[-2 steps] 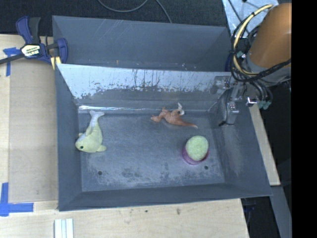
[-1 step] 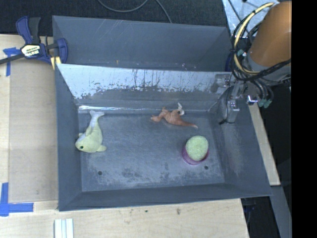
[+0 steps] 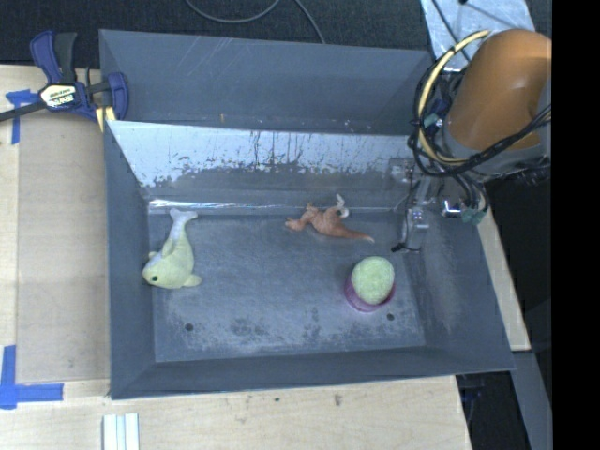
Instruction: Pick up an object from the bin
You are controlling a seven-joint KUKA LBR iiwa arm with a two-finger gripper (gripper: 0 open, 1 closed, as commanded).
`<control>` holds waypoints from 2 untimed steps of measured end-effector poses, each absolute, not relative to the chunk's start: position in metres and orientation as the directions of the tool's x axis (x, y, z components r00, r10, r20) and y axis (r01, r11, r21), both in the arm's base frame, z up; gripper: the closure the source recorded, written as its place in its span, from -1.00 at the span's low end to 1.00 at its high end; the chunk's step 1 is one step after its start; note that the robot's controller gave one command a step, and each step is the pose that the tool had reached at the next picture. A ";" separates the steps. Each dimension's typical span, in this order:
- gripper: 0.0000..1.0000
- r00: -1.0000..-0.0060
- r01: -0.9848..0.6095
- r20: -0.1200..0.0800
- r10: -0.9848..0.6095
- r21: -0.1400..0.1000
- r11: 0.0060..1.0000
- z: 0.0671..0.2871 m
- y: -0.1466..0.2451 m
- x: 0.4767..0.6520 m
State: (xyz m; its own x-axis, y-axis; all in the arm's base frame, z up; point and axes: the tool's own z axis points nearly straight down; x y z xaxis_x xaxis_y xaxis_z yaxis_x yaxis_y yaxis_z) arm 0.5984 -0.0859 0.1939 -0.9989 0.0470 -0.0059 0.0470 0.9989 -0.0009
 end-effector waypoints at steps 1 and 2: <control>-1.00 -0.993 0.116 -0.005 0.116 0.000 0.993 0.155 -0.101 0.550; -1.00 -0.991 0.133 0.003 0.133 -0.002 0.991 0.157 -0.096 0.571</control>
Offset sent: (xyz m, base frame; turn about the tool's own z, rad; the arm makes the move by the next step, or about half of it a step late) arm 0.0172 0.0092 -0.0227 0.0881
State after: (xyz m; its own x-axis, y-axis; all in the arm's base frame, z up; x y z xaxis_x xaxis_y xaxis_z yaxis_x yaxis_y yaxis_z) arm 0.5712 -0.0963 0.1566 -0.9911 0.1333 0.0033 0.1333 0.9911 -0.0020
